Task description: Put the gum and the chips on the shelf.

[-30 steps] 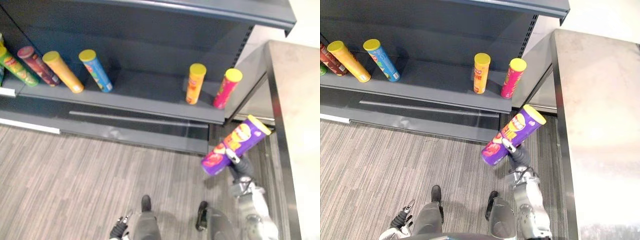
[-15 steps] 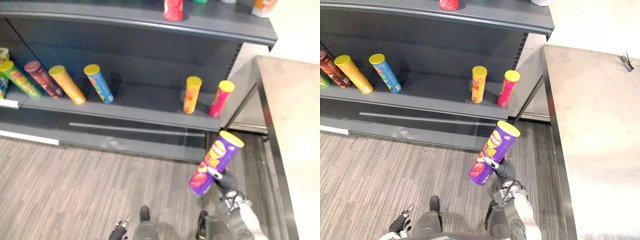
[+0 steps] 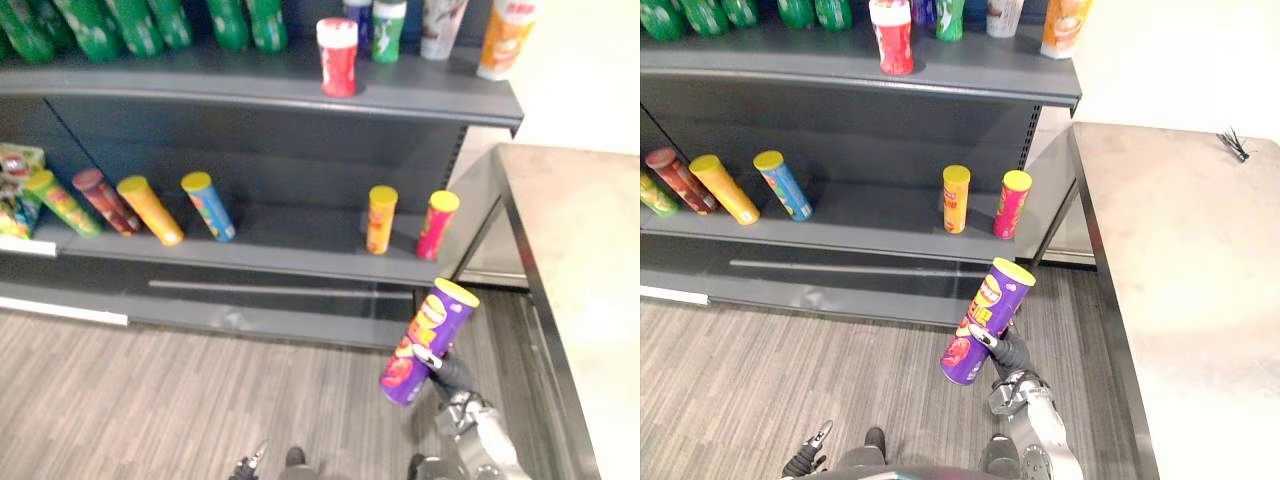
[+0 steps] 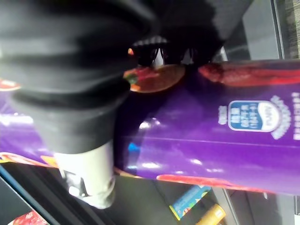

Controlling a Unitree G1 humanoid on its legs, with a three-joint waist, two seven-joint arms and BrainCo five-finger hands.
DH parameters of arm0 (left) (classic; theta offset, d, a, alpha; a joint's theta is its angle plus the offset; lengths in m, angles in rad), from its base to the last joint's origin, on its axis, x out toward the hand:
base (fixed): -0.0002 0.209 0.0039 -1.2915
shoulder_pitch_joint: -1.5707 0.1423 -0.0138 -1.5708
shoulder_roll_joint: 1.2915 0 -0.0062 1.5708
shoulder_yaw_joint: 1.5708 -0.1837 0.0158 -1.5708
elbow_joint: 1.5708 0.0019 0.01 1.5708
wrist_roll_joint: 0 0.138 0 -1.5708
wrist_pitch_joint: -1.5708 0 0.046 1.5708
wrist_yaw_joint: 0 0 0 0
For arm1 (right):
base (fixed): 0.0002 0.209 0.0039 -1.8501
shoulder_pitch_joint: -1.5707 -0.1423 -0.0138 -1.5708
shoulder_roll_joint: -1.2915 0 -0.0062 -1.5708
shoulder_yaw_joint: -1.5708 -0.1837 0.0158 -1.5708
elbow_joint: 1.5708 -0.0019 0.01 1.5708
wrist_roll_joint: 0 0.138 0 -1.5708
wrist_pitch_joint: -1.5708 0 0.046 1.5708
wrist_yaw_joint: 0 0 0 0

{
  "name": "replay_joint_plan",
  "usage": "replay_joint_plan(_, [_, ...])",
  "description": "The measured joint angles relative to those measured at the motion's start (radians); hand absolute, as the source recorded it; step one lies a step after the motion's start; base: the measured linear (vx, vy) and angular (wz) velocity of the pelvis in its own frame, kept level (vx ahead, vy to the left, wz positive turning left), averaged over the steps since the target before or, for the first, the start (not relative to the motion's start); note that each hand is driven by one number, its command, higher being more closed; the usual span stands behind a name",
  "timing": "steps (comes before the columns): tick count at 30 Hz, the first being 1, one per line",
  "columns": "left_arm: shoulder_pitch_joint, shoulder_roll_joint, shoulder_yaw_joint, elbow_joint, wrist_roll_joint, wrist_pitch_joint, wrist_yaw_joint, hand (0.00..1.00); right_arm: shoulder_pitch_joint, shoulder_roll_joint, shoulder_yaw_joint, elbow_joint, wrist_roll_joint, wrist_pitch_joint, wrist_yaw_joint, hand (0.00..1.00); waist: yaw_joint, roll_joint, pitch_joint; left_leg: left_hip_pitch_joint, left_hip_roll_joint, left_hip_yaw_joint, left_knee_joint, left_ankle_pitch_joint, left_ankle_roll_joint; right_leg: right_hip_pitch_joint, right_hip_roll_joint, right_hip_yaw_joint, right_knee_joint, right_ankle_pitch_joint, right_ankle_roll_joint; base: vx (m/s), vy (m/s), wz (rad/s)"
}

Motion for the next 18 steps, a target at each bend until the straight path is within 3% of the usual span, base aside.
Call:
replay_joint_plan(3, [0.010,-0.016,0.006,0.000,-0.011,0.000,0.017,0.00,-0.005,-0.014,-0.004,-0.006,-0.006,0.000,-0.020,1.00,0.005,0.011,-0.016,0.039,-0.001,0.037,-0.050,0.025,0.011,0.051,0.008,-0.008,-0.068,0.027,0.007,0.08,0.037,0.00])
replay_joint_plan(6, [0.013,-0.017,0.007,-0.006,-0.017,-0.001,0.026,0.00,-0.034,-0.014,-0.003,-0.027,-0.021,-0.001,-0.048,1.00,0.013,0.004,-0.020,0.055,0.000,0.080,-0.072,0.047,0.020,0.090,0.011,-0.024,-0.115,0.054,0.010,0.04,0.029,0.13])
replay_joint_plan(13, [0.031,-0.017,0.016,-0.013,-0.017,0.000,0.033,0.00,-0.158,-0.014,0.054,-0.048,-0.045,-0.008,-0.049,1.00,0.050,-0.009,-0.027,0.083,-0.001,0.089,-0.097,0.057,0.022,0.108,0.010,-0.027,-0.125,0.054,0.011,0.00,0.002,0.01])
replay_joint_plan(18, [0.049,-0.021,0.037,-0.012,-0.017,0.001,0.034,0.00,-0.199,-0.015,0.100,-0.049,-0.046,-0.008,-0.047,1.00,0.054,-0.019,-0.020,0.087,-0.009,0.091,-0.110,0.062,0.026,0.116,0.004,-0.032,-0.127,0.054,0.012,0.00,0.003,0.01])
